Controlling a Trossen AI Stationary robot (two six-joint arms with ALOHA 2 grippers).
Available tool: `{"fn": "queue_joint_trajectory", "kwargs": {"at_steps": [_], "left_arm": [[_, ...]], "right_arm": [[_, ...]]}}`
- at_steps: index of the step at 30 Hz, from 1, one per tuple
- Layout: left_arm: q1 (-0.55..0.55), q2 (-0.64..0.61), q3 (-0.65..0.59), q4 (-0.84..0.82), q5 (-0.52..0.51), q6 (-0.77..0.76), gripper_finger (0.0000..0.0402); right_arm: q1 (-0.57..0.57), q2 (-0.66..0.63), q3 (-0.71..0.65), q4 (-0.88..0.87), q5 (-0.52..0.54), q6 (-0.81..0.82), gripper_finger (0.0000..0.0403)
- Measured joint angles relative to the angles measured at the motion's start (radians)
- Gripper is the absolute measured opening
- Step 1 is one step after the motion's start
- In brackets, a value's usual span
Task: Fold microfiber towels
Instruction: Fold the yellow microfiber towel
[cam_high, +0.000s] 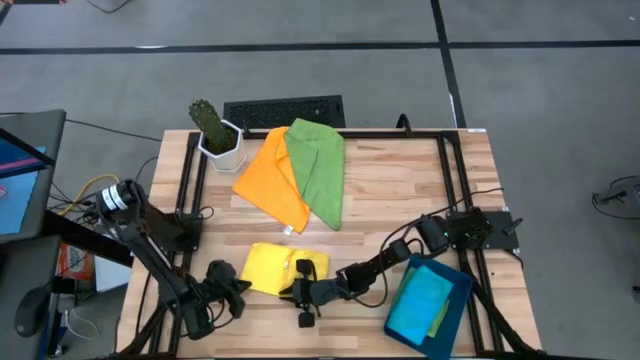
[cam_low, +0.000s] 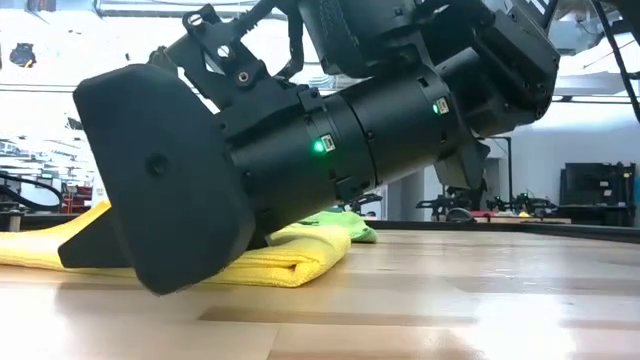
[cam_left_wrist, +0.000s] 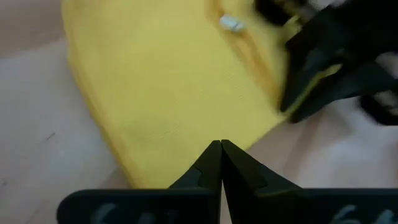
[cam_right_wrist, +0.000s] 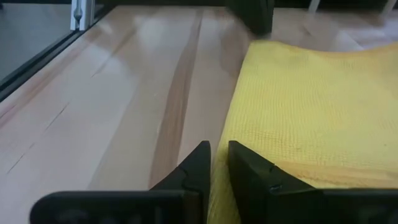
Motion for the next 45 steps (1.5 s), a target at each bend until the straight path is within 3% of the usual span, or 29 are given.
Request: {"fn": "queue_joint_trajectory", "kwargs": {"at_steps": [5,11,15,19,25,30,36,45], "left_arm": [[-0.005,-0.049,0.124,-0.322,0.075,-0.135,0.0],[-0.012,0.0,0.123,-0.326,0.256,-0.182,0.0004],[-0.021,0.064,0.12,-0.331,0.243,-0.262,0.0028],[-0.02,0.099,0.12,-0.329,0.165,-0.33,0.0061],[-0.02,0.13,0.121,-0.3,0.235,-0.369,0.0109],[-0.022,0.16,0.124,-0.291,0.191,-0.397,0.0124],[-0.016,0.166,0.122,-0.287,0.181,-0.401,0.0102],[0.016,0.168,0.12,-0.266,0.161,-0.346,0.0019]], "right_arm": [[0.0,0.0,0.0,-0.003,0.001,0.001,0.0081],[0.0,0.0,-0.001,0.0,0.002,0.004,0.0081],[0.0,0.0,-0.002,0.004,0.002,0.005,0.0082],[0.0,0.0,-0.002,0.004,0.001,0.004,0.0081],[0.0,0.0,-0.002,0.002,0.0,0.004,0.0081],[-0.004,0.0,-0.003,0.01,0.0,-0.003,0.0081],[-0.005,-0.015,-0.006,0.001,0.001,-0.025,0.0082],[-0.005,-0.166,-0.004,-0.11,0.013,-0.083,0.0082]]}}
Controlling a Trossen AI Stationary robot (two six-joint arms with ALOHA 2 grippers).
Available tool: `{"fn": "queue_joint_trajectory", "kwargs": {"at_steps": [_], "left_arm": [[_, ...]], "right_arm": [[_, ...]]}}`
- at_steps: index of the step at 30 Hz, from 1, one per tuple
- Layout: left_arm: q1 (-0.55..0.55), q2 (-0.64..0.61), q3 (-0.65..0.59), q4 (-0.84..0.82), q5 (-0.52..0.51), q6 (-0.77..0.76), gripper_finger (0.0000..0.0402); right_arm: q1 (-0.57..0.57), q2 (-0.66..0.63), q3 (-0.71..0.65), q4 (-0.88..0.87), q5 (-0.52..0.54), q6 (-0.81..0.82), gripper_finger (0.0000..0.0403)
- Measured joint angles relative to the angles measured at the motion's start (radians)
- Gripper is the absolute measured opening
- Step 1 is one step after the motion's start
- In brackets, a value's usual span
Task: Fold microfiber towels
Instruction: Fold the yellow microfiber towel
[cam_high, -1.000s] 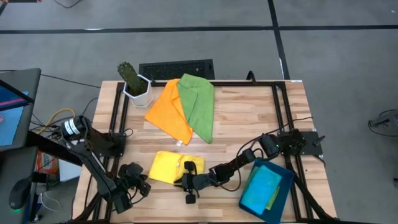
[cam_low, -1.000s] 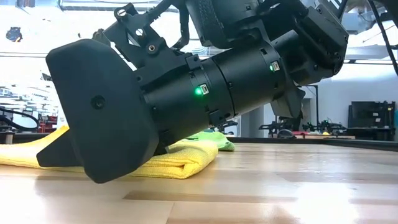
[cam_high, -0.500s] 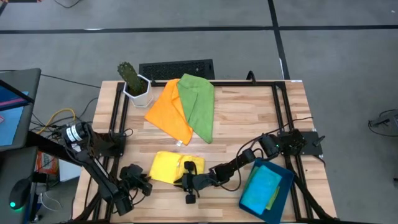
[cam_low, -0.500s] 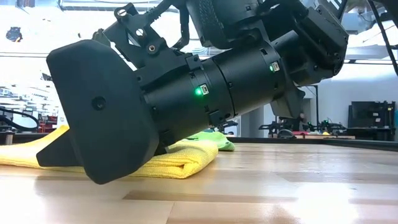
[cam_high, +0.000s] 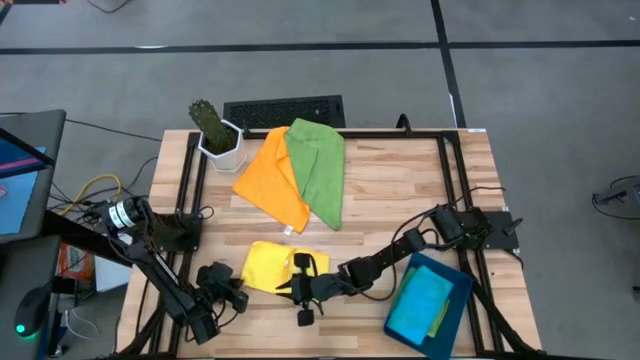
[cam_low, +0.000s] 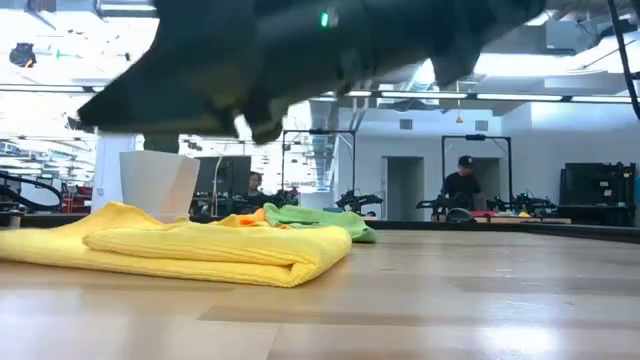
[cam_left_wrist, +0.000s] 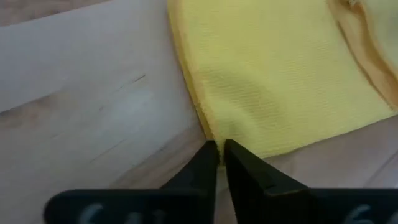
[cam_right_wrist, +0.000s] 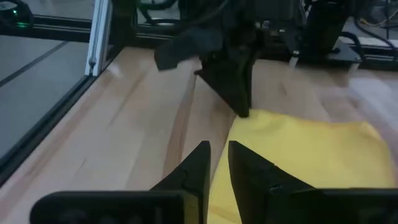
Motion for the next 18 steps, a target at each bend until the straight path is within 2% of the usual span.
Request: {"fn": "queue_joint_trajectory", "kwargs": {"at_steps": [5,11,18], "left_arm": [[0.034,0.002,0.0,0.051,-0.046,0.088,0.0003],[0.054,0.002,0.005,0.072,-0.023,0.148,0.0001],[0.053,-0.01,0.084,-0.045,-0.011,0.171,0.0]], "right_arm": [[0.015,-0.04,0.002,-0.095,0.058,0.0,0.0081],[0.014,0.061,0.0,-0.101,0.173,0.0,0.0082],[-0.017,0.15,0.005,-0.003,0.158,0.093,0.0081]]}}
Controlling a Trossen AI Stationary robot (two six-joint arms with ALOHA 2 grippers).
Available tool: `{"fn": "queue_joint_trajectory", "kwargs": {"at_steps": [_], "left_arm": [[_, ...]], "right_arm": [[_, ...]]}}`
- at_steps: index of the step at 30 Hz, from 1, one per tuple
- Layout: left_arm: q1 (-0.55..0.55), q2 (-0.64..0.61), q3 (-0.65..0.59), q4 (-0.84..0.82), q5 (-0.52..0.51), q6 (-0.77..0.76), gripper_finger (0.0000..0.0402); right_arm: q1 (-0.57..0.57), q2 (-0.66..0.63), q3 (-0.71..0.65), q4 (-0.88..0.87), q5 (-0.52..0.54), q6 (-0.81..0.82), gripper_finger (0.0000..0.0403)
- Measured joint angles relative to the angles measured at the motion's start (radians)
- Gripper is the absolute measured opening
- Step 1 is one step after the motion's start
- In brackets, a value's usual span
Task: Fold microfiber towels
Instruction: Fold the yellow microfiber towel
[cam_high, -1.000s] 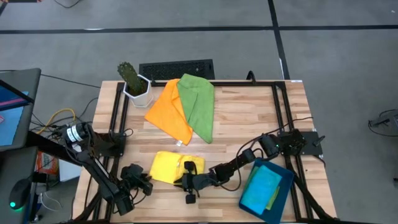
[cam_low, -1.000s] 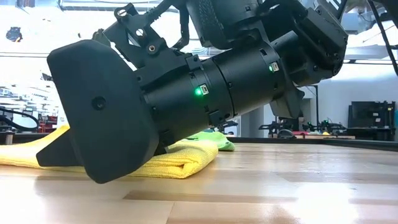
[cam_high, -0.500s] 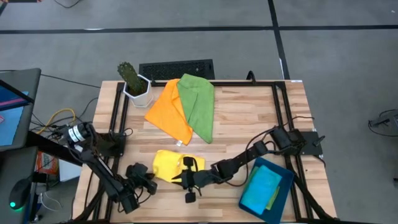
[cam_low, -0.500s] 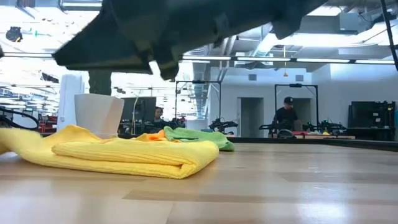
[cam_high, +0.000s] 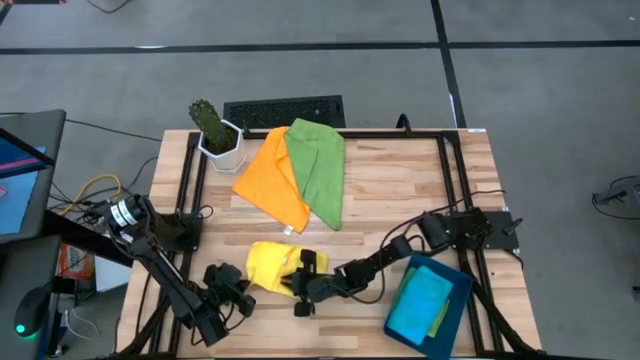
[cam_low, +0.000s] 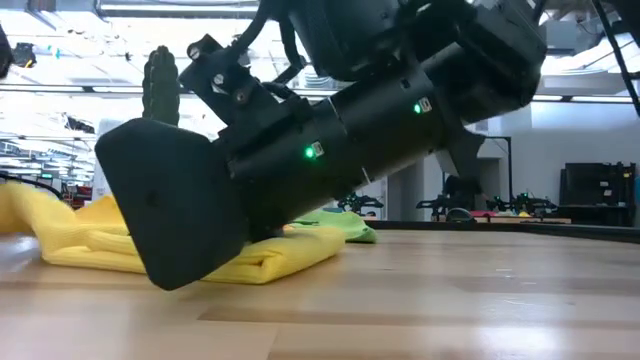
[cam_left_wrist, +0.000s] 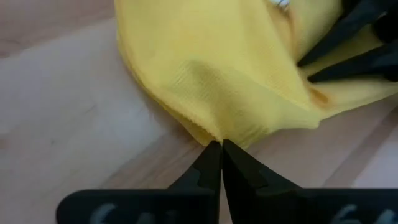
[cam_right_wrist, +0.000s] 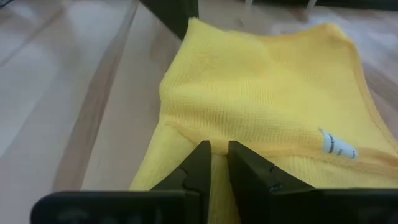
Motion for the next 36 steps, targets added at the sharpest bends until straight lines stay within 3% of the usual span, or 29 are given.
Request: {"fn": "queue_joint_trajectory", "kwargs": {"at_steps": [7,10,15,21,26,36], "left_arm": [[0.019,-0.005,0.149,-0.251,0.022,0.062,0.0],[0.046,-0.005,0.178,-0.259,0.026,0.153,0.0],[0.116,-0.005,0.202,-0.243,0.01,0.319,0.0],[0.196,-0.005,0.204,-0.072,-0.027,0.574,0.0],[0.242,-0.005,0.204,0.104,-0.029,0.775,0.0],[0.261,-0.005,0.204,0.296,-0.011,0.955,0.0]], "right_arm": [[0.003,-0.018,-0.005,0.003,-0.008,-0.044,0.0081],[0.01,-0.045,-0.009,-0.01,0.0,-0.082,0.0081],[0.046,-0.164,-0.004,-0.088,0.099,-0.136,0.0082],[0.11,-0.276,-0.003,-0.306,0.247,-0.06,0.0081],[0.125,-0.254,-0.006,-0.486,0.257,0.119,0.0082],[0.093,-0.122,-0.002,-0.465,0.243,0.24,0.0081]]}}
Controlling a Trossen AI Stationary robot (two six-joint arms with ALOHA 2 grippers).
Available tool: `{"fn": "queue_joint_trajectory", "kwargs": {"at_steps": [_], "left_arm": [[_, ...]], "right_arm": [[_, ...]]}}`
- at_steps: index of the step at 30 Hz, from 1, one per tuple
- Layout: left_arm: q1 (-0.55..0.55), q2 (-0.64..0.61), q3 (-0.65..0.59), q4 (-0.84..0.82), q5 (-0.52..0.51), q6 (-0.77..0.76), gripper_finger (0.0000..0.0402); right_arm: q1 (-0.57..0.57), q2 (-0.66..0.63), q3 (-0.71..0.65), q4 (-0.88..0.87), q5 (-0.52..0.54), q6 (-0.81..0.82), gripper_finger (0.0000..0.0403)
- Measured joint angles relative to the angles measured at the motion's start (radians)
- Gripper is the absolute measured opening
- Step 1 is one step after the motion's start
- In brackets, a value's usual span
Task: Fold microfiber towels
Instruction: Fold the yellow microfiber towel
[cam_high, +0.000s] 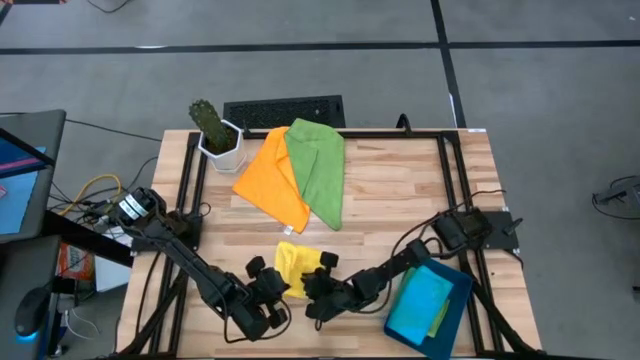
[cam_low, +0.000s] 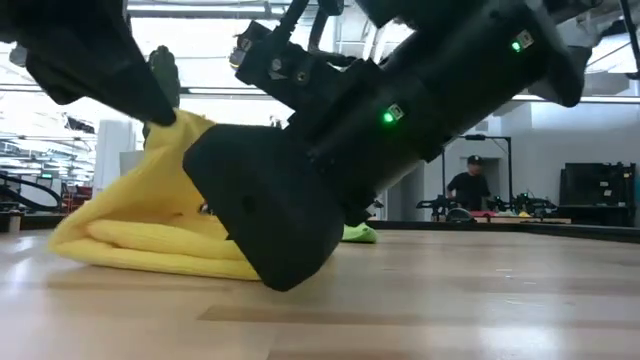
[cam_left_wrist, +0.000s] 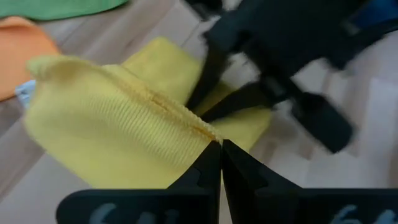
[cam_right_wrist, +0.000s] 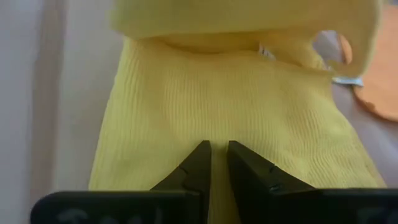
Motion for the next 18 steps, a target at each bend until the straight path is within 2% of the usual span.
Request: {"fn": "queue_joint_trajectory", "kwargs": {"at_steps": [7,11,18], "left_arm": [[0.021,0.0,0.0,0.142,-0.004,0.123,0.0],[0.041,0.0,0.0,0.152,0.034,0.135,0.0],[0.053,0.0,0.0,0.155,0.071,0.135,0.0]], "right_arm": [[-0.012,0.002,-0.002,0.054,-0.028,-0.04,0.0082],[-0.013,0.002,-0.002,0.055,-0.046,-0.041,0.0081],[0.021,-0.057,-0.004,0.027,0.017,-0.074,0.0082]]}}
